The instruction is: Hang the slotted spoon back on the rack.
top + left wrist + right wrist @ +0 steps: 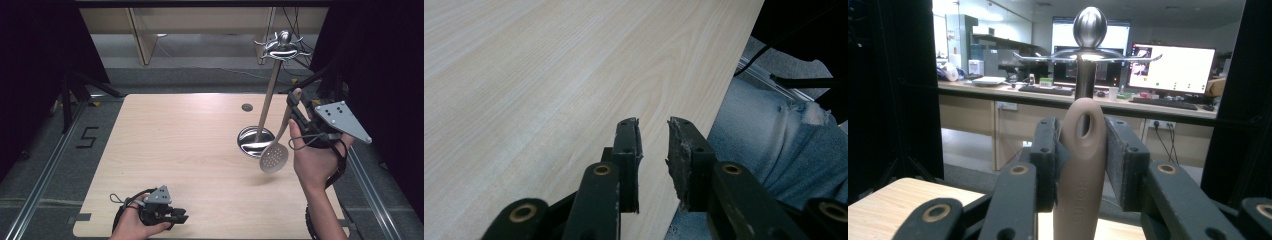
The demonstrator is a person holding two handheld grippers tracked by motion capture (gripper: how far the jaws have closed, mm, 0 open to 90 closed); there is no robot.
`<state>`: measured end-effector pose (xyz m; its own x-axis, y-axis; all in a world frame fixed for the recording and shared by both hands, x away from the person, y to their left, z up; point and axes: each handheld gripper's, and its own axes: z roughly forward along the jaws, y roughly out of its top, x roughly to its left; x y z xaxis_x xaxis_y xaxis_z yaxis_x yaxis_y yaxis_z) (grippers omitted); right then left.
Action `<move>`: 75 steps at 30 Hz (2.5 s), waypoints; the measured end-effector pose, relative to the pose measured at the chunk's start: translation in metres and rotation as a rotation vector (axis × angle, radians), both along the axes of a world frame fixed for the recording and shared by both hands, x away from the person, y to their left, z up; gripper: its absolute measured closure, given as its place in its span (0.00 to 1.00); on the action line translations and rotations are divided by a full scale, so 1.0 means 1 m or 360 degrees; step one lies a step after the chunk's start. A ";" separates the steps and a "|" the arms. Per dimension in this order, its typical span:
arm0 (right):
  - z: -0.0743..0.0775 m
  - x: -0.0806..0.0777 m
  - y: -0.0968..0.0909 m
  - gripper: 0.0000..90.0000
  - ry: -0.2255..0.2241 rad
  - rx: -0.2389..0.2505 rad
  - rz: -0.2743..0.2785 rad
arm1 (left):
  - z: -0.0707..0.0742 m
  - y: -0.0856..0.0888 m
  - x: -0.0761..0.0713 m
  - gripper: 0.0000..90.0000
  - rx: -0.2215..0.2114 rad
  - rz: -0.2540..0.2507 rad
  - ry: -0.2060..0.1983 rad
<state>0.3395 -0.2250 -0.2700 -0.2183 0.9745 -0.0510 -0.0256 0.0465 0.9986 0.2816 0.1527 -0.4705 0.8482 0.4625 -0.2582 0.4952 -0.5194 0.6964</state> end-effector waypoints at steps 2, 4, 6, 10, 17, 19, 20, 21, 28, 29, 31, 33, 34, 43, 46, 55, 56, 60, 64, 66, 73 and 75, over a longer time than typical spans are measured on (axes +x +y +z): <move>0.003 0.002 0.001 0.76 -0.0007 -0.0008 -0.0005 | 0.000 0.000 0.000 0.81 0.0004 -0.0001 -0.0003; 0.003 0.003 0.001 0.76 -0.0008 -0.0006 -0.0003 | 0.000 0.000 0.000 0.81 0.0003 0.0000 -0.0004; 0.005 0.004 0.002 0.77 -0.0003 0.0007 -0.0003 | 0.001 0.001 0.001 0.81 0.0025 -0.0008 -0.0014; 0.008 0.007 0.003 0.76 -0.0007 -0.0012 0.0001 | 0.001 0.001 0.000 0.81 0.0001 0.0001 -0.0008; 0.011 0.012 0.006 0.76 -0.0003 -0.0018 -0.0006 | 0.000 0.000 0.000 0.81 -0.0016 0.0010 -0.0001; 0.012 0.015 0.007 0.77 -0.0005 -0.0014 -0.0010 | 0.000 0.000 0.000 0.81 -0.0018 0.0011 -0.0001; 0.012 0.015 0.007 0.77 -0.0005 -0.0014 -0.0010 | 0.000 0.001 0.000 0.81 -0.0017 0.0009 -0.0002; 0.014 0.016 0.007 0.76 0.0002 -0.0012 -0.0006 | 0.000 0.001 -0.001 0.81 -0.0013 0.0031 0.0012; 0.016 0.019 0.008 0.76 0.0005 -0.0008 -0.0020 | 0.000 0.001 -0.001 0.81 -0.0018 0.0037 0.0010; 0.016 0.020 0.008 0.76 0.0001 -0.0011 -0.0021 | 0.000 0.001 -0.001 0.81 -0.0017 0.0038 0.0009; 0.016 0.021 0.008 0.76 0.0015 -0.0008 -0.0017 | 0.001 0.001 -0.001 0.81 -0.0016 0.0036 0.0008; 0.016 0.022 0.008 0.76 0.0009 -0.0016 -0.0024 | 0.001 0.001 -0.001 0.81 -0.0017 0.0037 0.0006; 0.016 0.023 0.009 0.76 0.0018 -0.0005 -0.0021 | 0.001 0.001 -0.001 0.81 -0.0018 0.0038 0.0006; 0.021 0.027 0.009 0.76 0.0009 -0.0014 -0.0033 | 0.002 0.002 0.000 0.77 0.0025 0.0045 -0.0059; 0.022 0.028 0.010 0.76 0.0015 -0.0006 -0.0030 | 0.003 0.001 -0.002 0.75 0.0017 0.0075 -0.0092; 0.024 0.034 0.011 0.76 0.0013 -0.0008 -0.0040 | 0.004 0.003 0.000 0.68 0.0052 0.0088 -0.0208; 0.024 0.034 0.011 0.76 0.0013 -0.0008 -0.0040 | 0.004 0.003 0.000 0.67 0.0052 0.0088 -0.0208; 0.025 0.036 0.013 0.76 0.0020 -0.0012 -0.0043 | 0.003 0.002 -0.002 0.67 0.0024 0.0125 -0.0176; 0.026 0.038 0.013 0.76 0.0014 -0.0017 -0.0060 | 0.003 0.002 -0.001 0.67 0.0023 0.0126 -0.0174; 0.026 0.040 0.014 0.76 0.0011 -0.0030 -0.0057 | 0.003 0.003 -0.001 0.67 0.0034 0.0122 -0.0179; 0.028 0.043 0.016 0.76 0.0005 -0.0029 -0.0065 | 0.003 0.002 -0.001 0.68 0.0022 0.0119 -0.0169; 0.028 0.043 0.016 0.76 0.0004 -0.0032 -0.0069 | 0.004 0.003 0.000 0.68 0.0045 0.0082 -0.0205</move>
<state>0.3828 -0.2092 -0.2417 -0.1758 0.9819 -0.0703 -0.0209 0.0677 0.9975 0.2820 0.1558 -0.4670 0.8485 0.5117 -0.1349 0.4291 -0.5162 0.7412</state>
